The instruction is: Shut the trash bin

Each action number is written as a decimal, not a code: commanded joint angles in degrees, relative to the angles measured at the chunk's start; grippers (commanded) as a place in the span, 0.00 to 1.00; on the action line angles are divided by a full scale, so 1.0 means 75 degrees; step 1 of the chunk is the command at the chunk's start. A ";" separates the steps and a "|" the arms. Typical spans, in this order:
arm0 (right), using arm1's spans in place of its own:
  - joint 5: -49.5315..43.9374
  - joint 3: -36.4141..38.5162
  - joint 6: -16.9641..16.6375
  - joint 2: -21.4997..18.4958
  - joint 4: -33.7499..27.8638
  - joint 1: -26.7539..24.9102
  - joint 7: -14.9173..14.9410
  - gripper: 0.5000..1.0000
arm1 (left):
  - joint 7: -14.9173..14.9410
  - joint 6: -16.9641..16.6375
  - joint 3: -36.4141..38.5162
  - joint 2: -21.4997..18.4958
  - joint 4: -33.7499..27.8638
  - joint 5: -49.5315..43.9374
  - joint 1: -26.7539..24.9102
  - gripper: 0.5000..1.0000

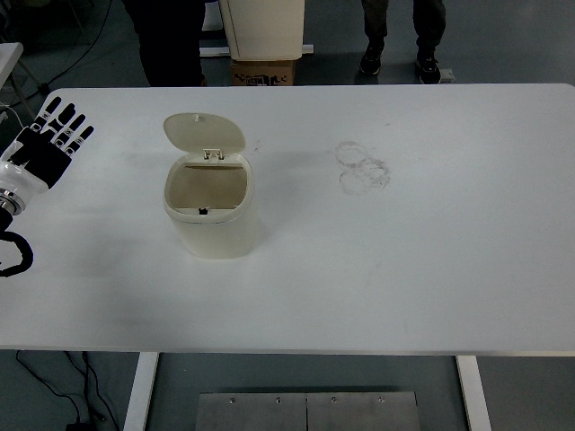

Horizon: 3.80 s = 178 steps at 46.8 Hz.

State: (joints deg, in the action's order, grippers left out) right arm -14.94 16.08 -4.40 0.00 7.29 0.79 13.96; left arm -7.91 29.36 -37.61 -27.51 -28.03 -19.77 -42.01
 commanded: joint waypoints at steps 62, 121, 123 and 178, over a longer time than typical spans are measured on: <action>0.0000 0.0000 0.0001 0.0000 0.0000 0.0000 0.0001 0.98 | 0.0024 -0.0445 0.3959 -0.1687 -0.1617 0.0527 -0.2542 1.00; 0.0000 0.0000 0.0001 0.0000 0.0000 0.0000 0.0001 0.98 | 0.0024 0.0753 1.0616 -0.0481 -0.2930 0.1816 -0.8203 1.00; 0.0000 0.0000 0.0001 0.0000 0.0000 0.0000 0.0001 0.98 | 0.0035 0.0753 1.0722 -0.0411 -0.2930 0.1828 -0.8331 1.00; 0.0000 0.0000 0.0001 0.0000 0.0000 0.0000 0.0001 0.98 | 0.1008 0.0753 1.0980 0.0035 -0.5320 0.2707 -0.9715 1.00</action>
State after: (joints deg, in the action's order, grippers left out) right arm -14.94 16.07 -4.40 0.00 7.29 0.79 13.94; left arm -0.95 35.00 44.63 -27.25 -67.51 0.51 -114.69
